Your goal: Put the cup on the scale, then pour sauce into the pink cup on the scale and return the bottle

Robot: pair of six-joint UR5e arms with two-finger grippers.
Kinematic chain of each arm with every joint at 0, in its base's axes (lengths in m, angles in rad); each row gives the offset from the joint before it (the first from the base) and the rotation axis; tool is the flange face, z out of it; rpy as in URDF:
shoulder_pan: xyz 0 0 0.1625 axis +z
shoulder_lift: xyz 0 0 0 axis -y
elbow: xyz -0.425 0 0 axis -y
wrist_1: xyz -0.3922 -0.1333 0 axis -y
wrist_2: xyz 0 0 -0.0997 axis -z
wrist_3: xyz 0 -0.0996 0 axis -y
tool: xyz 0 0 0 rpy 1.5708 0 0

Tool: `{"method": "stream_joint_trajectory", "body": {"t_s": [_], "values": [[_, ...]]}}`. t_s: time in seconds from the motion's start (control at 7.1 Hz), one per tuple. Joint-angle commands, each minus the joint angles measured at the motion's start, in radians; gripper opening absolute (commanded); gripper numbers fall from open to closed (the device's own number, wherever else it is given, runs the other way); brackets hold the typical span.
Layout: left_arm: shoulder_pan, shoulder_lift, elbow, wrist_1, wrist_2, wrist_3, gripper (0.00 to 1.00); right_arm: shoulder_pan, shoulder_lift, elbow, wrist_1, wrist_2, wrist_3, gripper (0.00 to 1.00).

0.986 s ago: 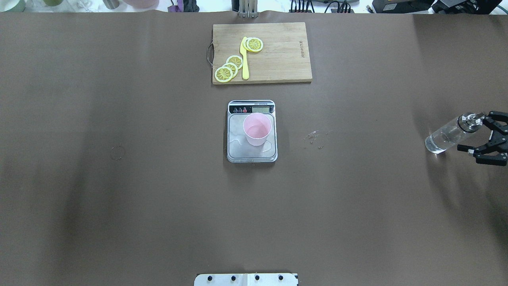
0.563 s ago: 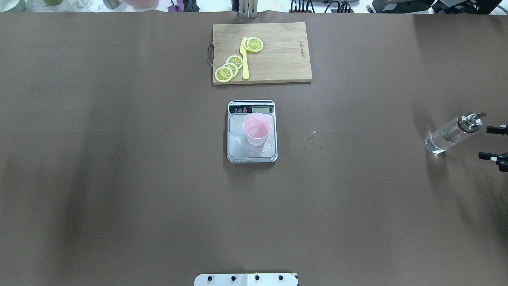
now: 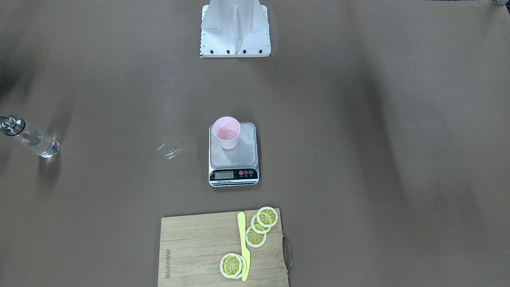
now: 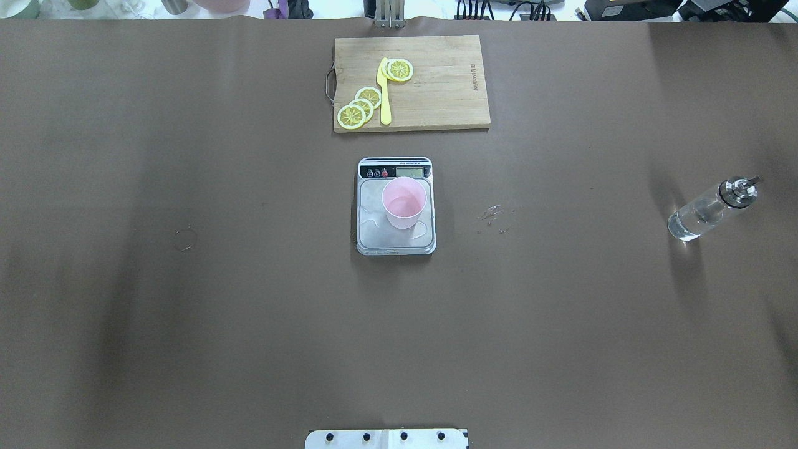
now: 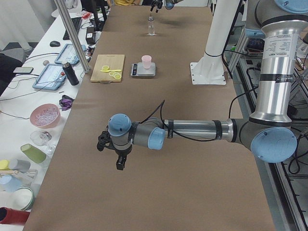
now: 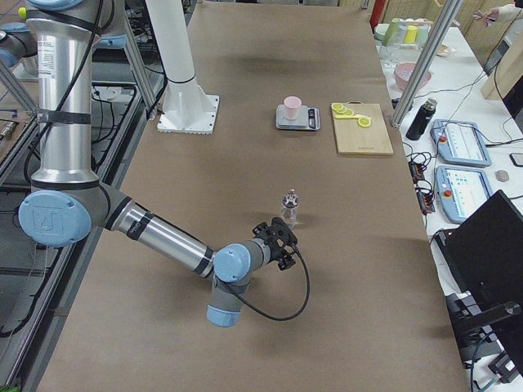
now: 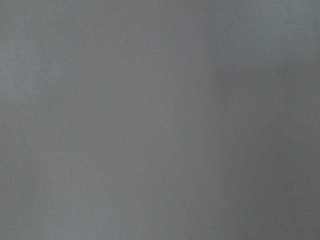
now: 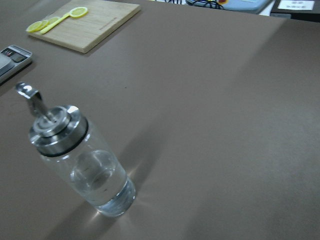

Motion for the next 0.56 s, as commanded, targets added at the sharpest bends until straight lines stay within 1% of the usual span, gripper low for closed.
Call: {"method": "stream_joint_trajectory", "body": {"t_s": [0.0, 0.14, 0.28, 0.42], "values": [[0.000, -0.001, 0.002, -0.001, 0.000, 0.000, 0.99, 0.046, 0.001, 0.002, -0.212, -0.012, -0.004, 1.00], [0.000, -0.001, 0.000, -0.001, 0.000, 0.000, 0.99, 0.047, 0.001, 0.004, -0.302, -0.052, -0.026, 1.00], [0.001, -0.001, 0.002, -0.001, 0.000, 0.000, 0.99, 0.049, 0.002, 0.022, -0.438, -0.073, -0.067, 1.00], [0.000, -0.001, -0.001, -0.001, 0.000, 0.000, 0.99, 0.069, 0.007, 0.097, -0.617, -0.075, -0.088, 1.00]]}}
